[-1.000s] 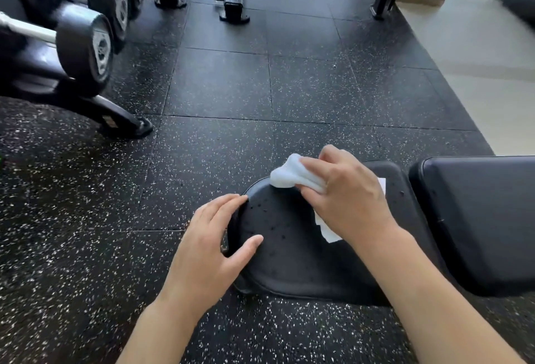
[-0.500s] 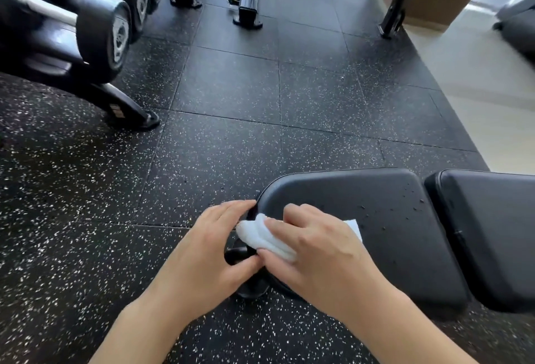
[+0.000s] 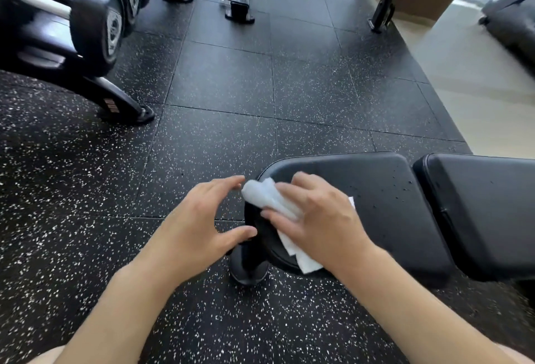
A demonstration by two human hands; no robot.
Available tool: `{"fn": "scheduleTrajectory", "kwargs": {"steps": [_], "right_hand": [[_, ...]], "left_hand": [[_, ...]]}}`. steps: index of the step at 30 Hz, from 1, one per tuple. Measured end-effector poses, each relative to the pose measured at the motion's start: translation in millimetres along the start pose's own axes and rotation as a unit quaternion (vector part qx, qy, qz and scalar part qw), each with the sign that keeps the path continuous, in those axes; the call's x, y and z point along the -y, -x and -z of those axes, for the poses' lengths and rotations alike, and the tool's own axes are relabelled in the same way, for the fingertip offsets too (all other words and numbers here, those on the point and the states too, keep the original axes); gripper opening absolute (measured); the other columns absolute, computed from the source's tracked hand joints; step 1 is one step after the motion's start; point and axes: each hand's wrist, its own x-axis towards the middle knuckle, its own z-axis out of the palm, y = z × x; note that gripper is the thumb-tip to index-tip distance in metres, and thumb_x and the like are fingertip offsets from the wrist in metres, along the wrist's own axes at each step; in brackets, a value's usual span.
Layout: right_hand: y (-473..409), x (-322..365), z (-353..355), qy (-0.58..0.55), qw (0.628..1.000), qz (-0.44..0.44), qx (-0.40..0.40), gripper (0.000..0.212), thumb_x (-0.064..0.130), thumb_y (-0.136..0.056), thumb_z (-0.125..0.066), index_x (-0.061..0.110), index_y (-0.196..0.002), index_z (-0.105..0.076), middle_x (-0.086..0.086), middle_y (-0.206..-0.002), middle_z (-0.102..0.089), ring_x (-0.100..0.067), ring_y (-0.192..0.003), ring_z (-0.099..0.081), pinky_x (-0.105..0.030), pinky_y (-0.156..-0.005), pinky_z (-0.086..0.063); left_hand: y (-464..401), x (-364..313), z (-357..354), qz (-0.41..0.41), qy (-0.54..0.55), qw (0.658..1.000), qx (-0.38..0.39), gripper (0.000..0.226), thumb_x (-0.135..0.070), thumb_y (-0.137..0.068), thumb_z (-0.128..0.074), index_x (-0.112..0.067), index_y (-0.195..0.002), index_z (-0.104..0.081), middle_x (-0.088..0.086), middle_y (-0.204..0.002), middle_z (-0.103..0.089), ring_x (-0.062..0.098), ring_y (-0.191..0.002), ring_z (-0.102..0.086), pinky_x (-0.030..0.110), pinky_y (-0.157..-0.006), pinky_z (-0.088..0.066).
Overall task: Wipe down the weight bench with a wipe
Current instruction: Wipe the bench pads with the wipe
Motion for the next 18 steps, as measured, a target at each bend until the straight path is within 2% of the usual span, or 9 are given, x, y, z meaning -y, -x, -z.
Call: {"fn": "scheduleTrajectory", "kwargs": {"steps": [3, 8, 10, 15, 18], "right_hand": [[19, 16, -3, -0.019, 0.998, 0.061, 0.008, 0.041, 0.054, -0.095, -0.058, 0.019, -0.109, -0.072, 0.006, -0.085, -0.052, -0.017, -0.075, -0.051, -0.031, -0.067, -0.047], [30, 6, -9, 0.003, 0.993, 0.113, -0.022, 0.034, 0.044, -0.101, -0.062, 0.015, -0.116, -0.072, 0.002, -0.086, -0.055, -0.018, -0.074, -0.047, -0.037, -0.067, -0.047], [17, -9, -11, 0.008, 0.996, 0.088, -0.033, 0.033, 0.046, -0.1, -0.063, 0.017, -0.114, -0.072, 0.003, -0.087, -0.055, -0.02, -0.076, -0.051, -0.036, -0.069, -0.048], [-43, -59, -5, 0.03, 0.99, -0.12, -0.073, 0.034, 0.052, -0.096, -0.063, 0.022, -0.11, -0.073, 0.002, -0.093, -0.056, -0.024, -0.097, -0.059, -0.036, -0.077, -0.042], [-45, -43, -12, 0.035, 0.994, -0.084, -0.055, 0.034, 0.05, -0.095, -0.062, 0.019, -0.105, -0.072, 0.002, -0.094, -0.055, -0.024, -0.094, -0.057, -0.038, -0.078, -0.044]], "left_hand": [[-2, 4, 4, 0.007, 0.0, 1.0, -0.001, 0.083, -0.056, -0.077, -0.077, -0.044, -0.152, -0.043, -0.035, -0.139, -0.048, -0.014, -0.134, -0.039, 0.022, -0.113, -0.036], [7, -4, -8, -0.007, 0.004, 1.0, 0.015, 0.083, -0.055, -0.082, -0.079, -0.046, -0.153, -0.039, -0.039, -0.142, -0.044, -0.016, -0.137, -0.035, 0.02, -0.113, -0.035], [8, -2, -11, 0.001, 0.005, 1.0, 0.015, 0.088, -0.061, -0.079, -0.08, -0.046, -0.154, -0.037, -0.037, -0.144, -0.043, -0.014, -0.139, -0.035, 0.019, -0.113, -0.033], [8, 0, -15, 0.003, 0.004, 1.0, 0.006, 0.09, -0.066, -0.078, -0.077, -0.046, -0.155, -0.036, -0.036, -0.147, -0.043, -0.014, -0.142, -0.032, 0.013, -0.113, -0.027], [8, 2, -16, -0.003, 0.005, 1.0, 0.009, 0.084, -0.071, -0.078, -0.072, -0.045, -0.152, -0.041, -0.037, -0.144, -0.045, -0.012, -0.14, -0.037, 0.014, -0.113, -0.029]]}}
